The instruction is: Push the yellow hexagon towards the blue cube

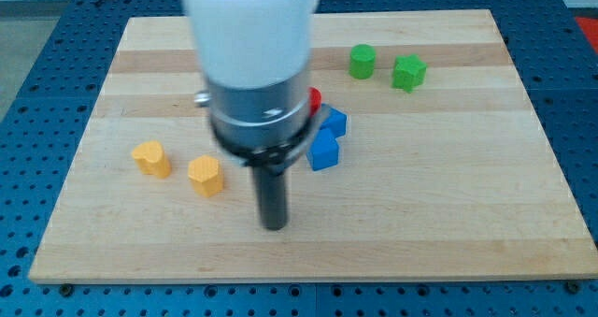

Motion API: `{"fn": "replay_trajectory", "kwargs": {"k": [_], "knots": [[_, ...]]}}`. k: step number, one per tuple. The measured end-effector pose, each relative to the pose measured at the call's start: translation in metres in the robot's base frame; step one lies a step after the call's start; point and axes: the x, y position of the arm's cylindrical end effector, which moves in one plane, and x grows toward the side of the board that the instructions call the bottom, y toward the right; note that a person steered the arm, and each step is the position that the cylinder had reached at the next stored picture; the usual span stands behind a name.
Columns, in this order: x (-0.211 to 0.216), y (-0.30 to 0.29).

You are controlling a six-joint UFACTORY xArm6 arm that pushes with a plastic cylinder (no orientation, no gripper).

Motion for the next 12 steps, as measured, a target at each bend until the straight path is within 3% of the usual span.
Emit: {"fn": "replay_trajectory", "kwargs": {"k": [1, 2, 8, 11, 12], "knots": [[0.000, -0.073], [-0.011, -0.109], [-0.072, -0.075], [-0.072, -0.013], [-0.049, -0.026]]}}
